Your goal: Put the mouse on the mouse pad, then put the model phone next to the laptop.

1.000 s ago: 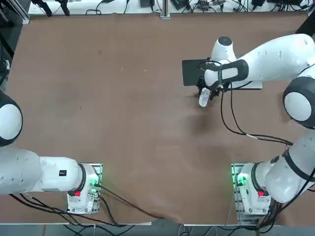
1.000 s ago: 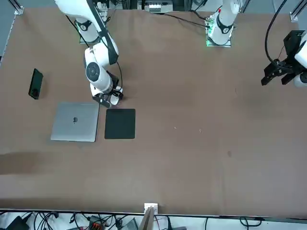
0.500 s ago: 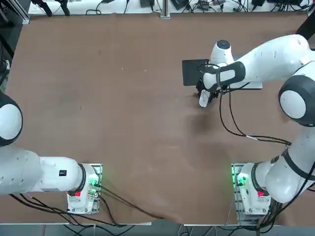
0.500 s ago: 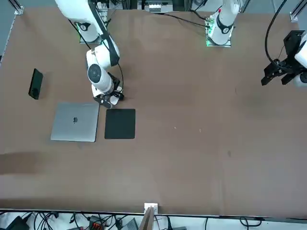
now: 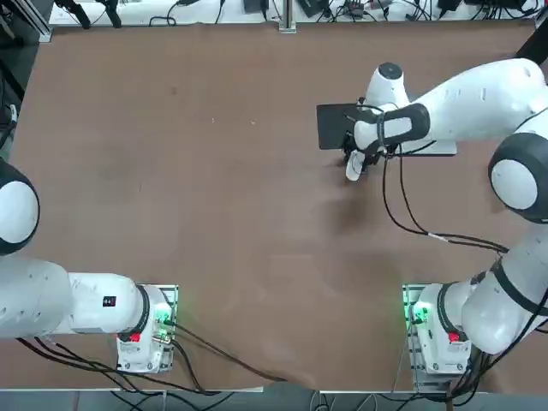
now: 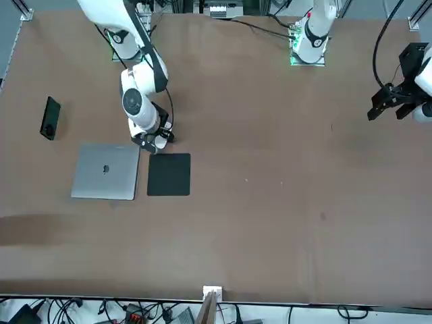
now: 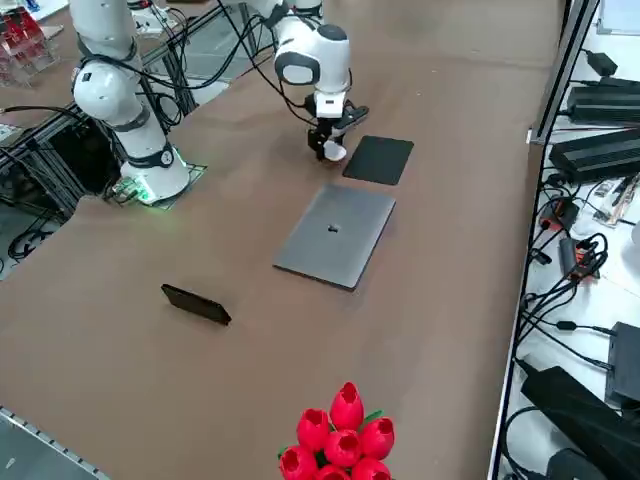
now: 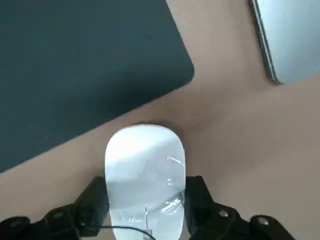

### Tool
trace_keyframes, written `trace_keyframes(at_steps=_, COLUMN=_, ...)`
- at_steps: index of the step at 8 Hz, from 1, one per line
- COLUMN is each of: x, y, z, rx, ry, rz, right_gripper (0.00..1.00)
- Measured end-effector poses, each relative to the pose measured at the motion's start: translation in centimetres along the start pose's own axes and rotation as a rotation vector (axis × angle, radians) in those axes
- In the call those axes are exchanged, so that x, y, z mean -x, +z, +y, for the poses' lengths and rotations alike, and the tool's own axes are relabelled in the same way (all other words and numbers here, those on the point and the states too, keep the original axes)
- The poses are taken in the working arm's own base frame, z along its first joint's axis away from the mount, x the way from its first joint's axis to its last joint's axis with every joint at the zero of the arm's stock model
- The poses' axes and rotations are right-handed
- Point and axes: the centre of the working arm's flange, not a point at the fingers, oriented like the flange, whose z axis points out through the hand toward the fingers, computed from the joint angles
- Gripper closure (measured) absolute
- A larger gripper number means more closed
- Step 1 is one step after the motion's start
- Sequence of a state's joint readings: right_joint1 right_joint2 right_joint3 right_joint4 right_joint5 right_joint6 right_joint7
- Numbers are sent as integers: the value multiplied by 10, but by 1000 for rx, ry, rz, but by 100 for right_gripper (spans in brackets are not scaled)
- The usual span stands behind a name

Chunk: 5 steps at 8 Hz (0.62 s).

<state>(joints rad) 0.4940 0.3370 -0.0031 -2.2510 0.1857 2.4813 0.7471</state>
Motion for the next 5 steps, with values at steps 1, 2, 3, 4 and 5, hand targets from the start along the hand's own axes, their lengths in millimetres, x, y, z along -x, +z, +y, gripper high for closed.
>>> trace_keyframes(at_steps=1, x=-6, y=-24, z=-10, rx=4, ry=-49, rz=-18, right_gripper=20)
trace_keyframes(at_steps=2, x=-17, y=-52, z=-22, rx=8, ry=-120, rz=-39, right_gripper=20)
trace_keyframes(at_steps=3, x=-31, y=-72, z=-29, rx=5, ry=-198, rz=-52, right_gripper=20)
trace_keyframes(at_steps=4, x=-46, y=-81, z=-36, rx=-3, ry=-269, rz=-51, right_gripper=20)
trace_keyframes(at_steps=5, x=-61, y=-80, z=-47, rx=-10, ry=-323, rz=-39, right_gripper=20)
